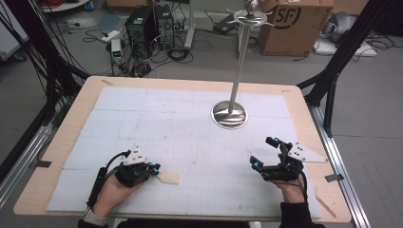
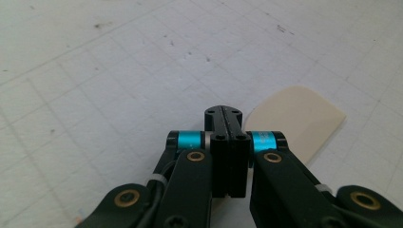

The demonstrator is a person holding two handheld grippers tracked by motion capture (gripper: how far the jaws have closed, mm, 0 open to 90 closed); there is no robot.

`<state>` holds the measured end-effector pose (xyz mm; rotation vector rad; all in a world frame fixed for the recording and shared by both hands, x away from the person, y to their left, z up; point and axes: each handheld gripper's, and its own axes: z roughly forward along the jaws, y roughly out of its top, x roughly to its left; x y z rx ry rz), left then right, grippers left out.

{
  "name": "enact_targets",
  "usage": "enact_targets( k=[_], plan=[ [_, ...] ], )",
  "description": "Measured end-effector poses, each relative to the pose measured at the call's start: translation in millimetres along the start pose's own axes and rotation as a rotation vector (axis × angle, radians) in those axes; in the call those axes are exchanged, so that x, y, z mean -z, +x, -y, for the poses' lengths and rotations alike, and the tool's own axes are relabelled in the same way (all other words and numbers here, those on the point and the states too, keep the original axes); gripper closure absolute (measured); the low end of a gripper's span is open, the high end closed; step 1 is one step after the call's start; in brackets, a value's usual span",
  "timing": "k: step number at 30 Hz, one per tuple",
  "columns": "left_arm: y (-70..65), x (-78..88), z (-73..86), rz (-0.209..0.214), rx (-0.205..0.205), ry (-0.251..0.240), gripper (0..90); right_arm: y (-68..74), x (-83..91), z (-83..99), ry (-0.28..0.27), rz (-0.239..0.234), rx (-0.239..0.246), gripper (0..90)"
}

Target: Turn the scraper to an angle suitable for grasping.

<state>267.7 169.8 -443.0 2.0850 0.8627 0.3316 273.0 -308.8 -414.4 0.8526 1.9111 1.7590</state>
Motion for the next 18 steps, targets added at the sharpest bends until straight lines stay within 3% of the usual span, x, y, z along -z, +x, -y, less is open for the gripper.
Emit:
enact_targets(
  k=[7,11,18],
  plan=[
    [10.5,26.5,10.6,-0.020,0.042,-0.039,90.0,-3.1,2.6,0.3,-0.005,0.005,-0.012,0.6],
    [14.8,31.6,22.5,-0.019,0.050,-0.012,90.0,-2.2,1.8,0.3,-0.004,-0.001,-0.005,0.6],
    [13.3,33.3,25.3,0.007,0.035,0.009,90.0,-2.9,3.6,-0.3,-0.010,0.004,-0.011,0.6]
  ],
)
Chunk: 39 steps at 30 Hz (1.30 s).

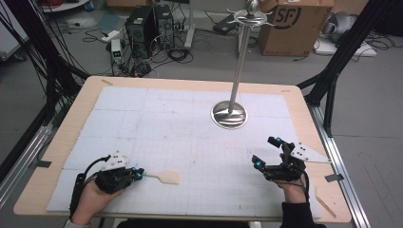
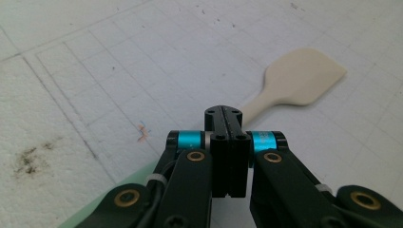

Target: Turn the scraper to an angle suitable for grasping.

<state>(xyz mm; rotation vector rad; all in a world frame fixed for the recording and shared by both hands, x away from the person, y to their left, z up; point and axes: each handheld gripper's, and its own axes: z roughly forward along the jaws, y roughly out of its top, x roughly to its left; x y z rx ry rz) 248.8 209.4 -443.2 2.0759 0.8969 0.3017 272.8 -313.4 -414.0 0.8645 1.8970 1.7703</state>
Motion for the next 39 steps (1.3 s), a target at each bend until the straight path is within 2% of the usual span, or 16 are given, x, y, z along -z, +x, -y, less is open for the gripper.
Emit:
enact_targets(
  k=[2,5,7,9,11,15,19,23,26,36,37,39],
  plan=[
    [0.8,-1.7,1.6,-0.004,-0.003,0.017,90.0,0.0,-0.4,0.1,0.001,-0.002,0.002,0.6],
    [2.1,-2.9,2.4,-0.007,0.007,0.002,90.0,-0.2,-0.4,0.1,0.000,-0.001,0.001,0.6],
    [0.8,-7.8,0.7,-0.039,-0.026,-0.002,90.0,-0.1,-0.2,0.0,0.000,-0.002,0.003,0.6],
    [0.4,-12.0,-2.8,-0.054,-0.039,0.002,90.0,-0.5,0.0,-0.1,0.002,-0.001,0.000,0.6],
    [0.8,-14.1,-4.5,-0.059,-0.034,0.001,90.0,-1.0,0.0,-0.2,-0.002,0.003,0.005,0.6],
    [4.6,-26.8,-15.1,-0.097,0.004,-0.005,90.0,0.8,-1.0,-0.6,0.001,-0.002,0.010,0.6],
    [3.8,-34.2,-21.8,-0.113,-0.027,0.004,90.0,1.5,-1.1,-0.5,0.011,-0.003,0.009,0.6],
    [5.7,-40.9,-25.5,-0.112,-0.014,-0.010,90.0,1.5,-1.7,-0.2,0.007,0.008,0.017,0.6],
    [9.1,-44.0,-28.4,-0.097,0.019,-0.011,90.0,2.4,-2.3,-1.0,-0.001,0.007,0.025,0.6],
    [7.2,-44.7,-28.0,-0.107,-0.004,-0.025,90.0,2.9,-3.2,-0.9,0.009,0.002,0.026,0.6],
    [6.9,-42.9,-27.8,-0.114,-0.018,-0.028,90.0,2.9,-3.0,-1.0,0.010,0.000,0.026,0.7],
    [6.3,-33.0,-28.8,-0.103,-0.011,-0.071,90.0,2.2,-2.4,-1.1,0.008,-0.002,0.024,0.6]
  ],
)
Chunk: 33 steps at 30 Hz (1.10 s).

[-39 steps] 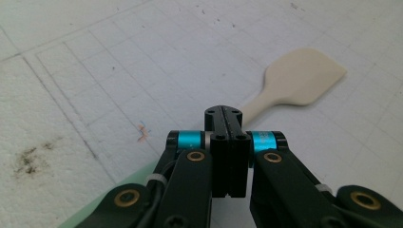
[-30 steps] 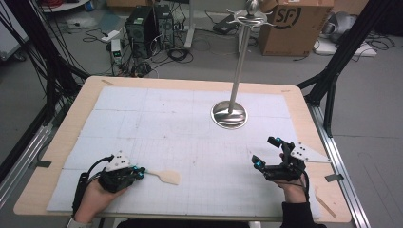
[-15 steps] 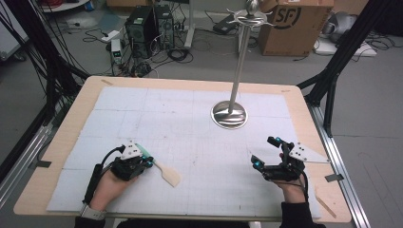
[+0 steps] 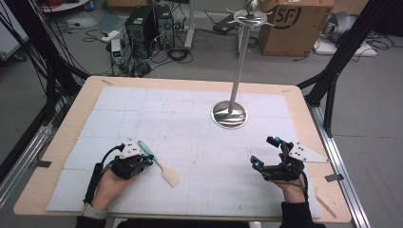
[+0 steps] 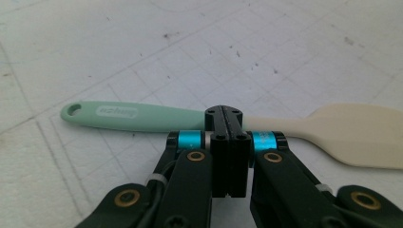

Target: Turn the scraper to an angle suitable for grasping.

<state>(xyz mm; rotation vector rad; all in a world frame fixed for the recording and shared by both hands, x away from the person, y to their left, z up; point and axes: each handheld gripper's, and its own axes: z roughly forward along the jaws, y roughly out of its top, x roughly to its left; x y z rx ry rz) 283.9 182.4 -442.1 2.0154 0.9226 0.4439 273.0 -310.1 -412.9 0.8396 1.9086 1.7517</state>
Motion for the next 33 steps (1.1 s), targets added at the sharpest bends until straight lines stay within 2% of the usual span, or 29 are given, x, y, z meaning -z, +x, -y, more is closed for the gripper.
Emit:
enact_targets(
  k=[2,3,4,10,15,16,18,20,21,22,23,28,29,31,33],
  plan=[
    [-0.4,3.3,-0.7,0.010,-0.003,-0.018,90.0,-0.8,-0.1,0.3,0.001,0.003,-0.003,0.6],
    [-3.8,5.8,-1.7,0.028,-0.004,-0.042,90.0,-0.9,-0.1,0.4,0.004,0.002,-0.005,0.6],
    [-3.8,5.8,-1.7,0.028,-0.004,-0.042,90.0,-1.2,-0.3,0.6,0.004,0.002,-0.002,0.6],
    [-12.7,-6.6,-3.0,0.090,0.036,-0.071,89.8,-0.5,0.1,-0.1,-0.003,-0.001,0.003,0.6],
    [-17.8,-19.3,-5.1,0.099,0.025,-0.038,89.8,-0.3,-0.2,0.2,0.003,0.003,0.001,0.7],
    [-21.4,-25.1,-7.3,0.092,0.009,0.001,89.8,-0.4,-0.3,0.2,0.002,0.003,0.003,0.7],
    [-22.7,-26.9,-8.5,0.093,0.012,0.003,89.8,-0.3,-0.1,0.1,0.002,0.002,0.003,0.7],
    [-23.6,-28.2,-10.3,0.109,0.022,-0.024,89.7,-0.1,0.4,-0.2,-0.004,-0.001,0.003,0.7],
    [-23.5,-29.5,-11.1,0.112,0.018,-0.020,89.7,0.0,0.4,-0.3,-0.008,-0.002,0.005,0.7],
    [-23.6,-31.9,-11.9,0.108,0.018,-0.001,89.7,0.1,0.5,-0.3,-0.009,-0.005,0.007,0.7],
    [-24.3,-35.8,-12.9,0.104,0.015,0.037,89.7,0.2,0.5,-0.3,-0.008,-0.006,0.007,0.7],
    [-25.8,-36.1,-13.0,0.119,-0.001,0.049,89.7,0.7,0.4,0.2,-0.002,-0.006,-0.003,0.7],
    [-26.6,-34.6,-12.1,0.147,-0.018,0.055,89.8,0.5,-0.1,0.3,-0.003,-0.006,0.002,0.7],
    [-28.5,-31.9,-10.6,0.149,-0.042,0.059,89.8,1.7,-1.1,0.6,0.003,-0.011,0.001,0.7],
    [-28.9,-30.2,-9.5,0.158,-0.049,0.061,89.8,2.2,-1.5,0.6,0.005,-0.018,0.004,0.7]
  ],
)
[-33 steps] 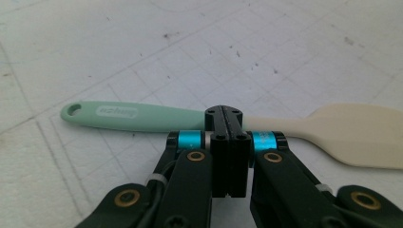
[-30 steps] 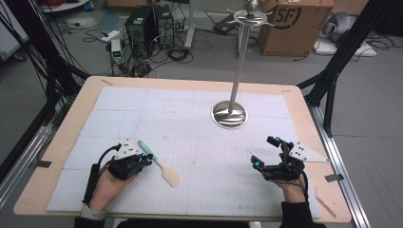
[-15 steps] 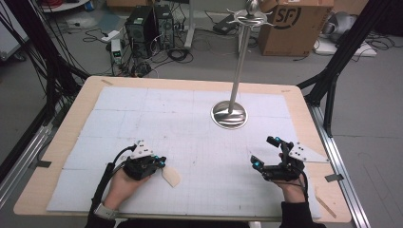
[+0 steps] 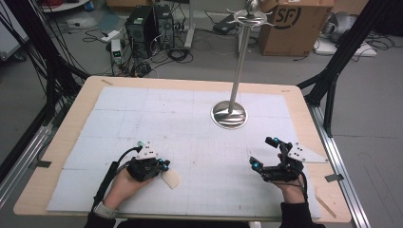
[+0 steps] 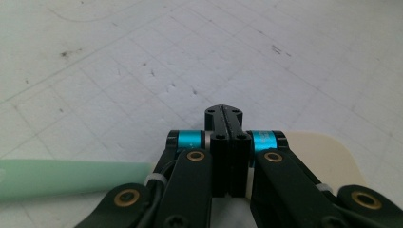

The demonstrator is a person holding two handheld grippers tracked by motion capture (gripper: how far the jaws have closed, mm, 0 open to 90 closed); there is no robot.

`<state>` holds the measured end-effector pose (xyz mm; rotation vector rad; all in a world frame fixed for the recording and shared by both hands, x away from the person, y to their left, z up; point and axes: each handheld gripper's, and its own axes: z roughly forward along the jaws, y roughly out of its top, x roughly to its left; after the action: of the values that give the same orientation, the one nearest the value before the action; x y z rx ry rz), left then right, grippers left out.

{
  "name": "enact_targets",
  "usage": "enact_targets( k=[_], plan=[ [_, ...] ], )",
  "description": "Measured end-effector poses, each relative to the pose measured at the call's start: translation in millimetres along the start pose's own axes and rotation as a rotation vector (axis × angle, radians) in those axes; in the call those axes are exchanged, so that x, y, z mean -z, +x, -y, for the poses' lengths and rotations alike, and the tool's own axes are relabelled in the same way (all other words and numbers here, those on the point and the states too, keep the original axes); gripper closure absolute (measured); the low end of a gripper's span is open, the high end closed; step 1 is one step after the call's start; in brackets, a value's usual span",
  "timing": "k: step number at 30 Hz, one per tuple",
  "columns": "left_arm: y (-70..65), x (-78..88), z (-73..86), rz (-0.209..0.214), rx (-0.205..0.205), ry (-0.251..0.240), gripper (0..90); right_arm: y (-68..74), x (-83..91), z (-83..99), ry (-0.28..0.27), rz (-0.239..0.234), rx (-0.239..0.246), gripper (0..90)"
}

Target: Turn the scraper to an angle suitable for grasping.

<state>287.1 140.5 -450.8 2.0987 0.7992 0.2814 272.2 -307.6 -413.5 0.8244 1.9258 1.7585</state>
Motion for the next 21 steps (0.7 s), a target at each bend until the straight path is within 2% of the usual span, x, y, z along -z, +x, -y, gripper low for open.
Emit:
enact_targets(
  k=[1,3,5,8,9,17,21],
  plan=[
    [-1.2,5.3,2.7,0.019,-0.014,0.016,89.9,0.0,0.3,0.0,0.002,0.001,-0.004,0.7],
    [-2.1,9.0,4.1,0.023,-0.025,0.028,89.9,-0.9,0.6,-0.1,-0.004,0.003,-0.003,0.7],
    [-3.2,20.8,10.7,0.047,-0.046,0.053,89.9,-1.1,1.2,-0.3,-0.007,0.002,-0.005,0.7],
    [-2.5,26.6,15.0,0.062,-0.043,0.057,89.9,-0.8,1.3,-0.4,-0.006,0.002,-0.007,0.7],
    [-1.4,30.8,18.2,0.081,-0.047,0.060,89.9,-0.6,1.2,-0.3,-0.004,0.000,-0.009,0.7],
    [0.5,40.1,25.2,0.099,-0.056,0.060,89.9,-0.4,1.7,-0.7,-0.008,0.001,-0.005,0.7],
    [2.1,50.3,33.5,0.096,-0.089,0.051,90.0,-0.7,1.9,-0.8,-0.013,0.001,-0.005,0.7]
  ],
)
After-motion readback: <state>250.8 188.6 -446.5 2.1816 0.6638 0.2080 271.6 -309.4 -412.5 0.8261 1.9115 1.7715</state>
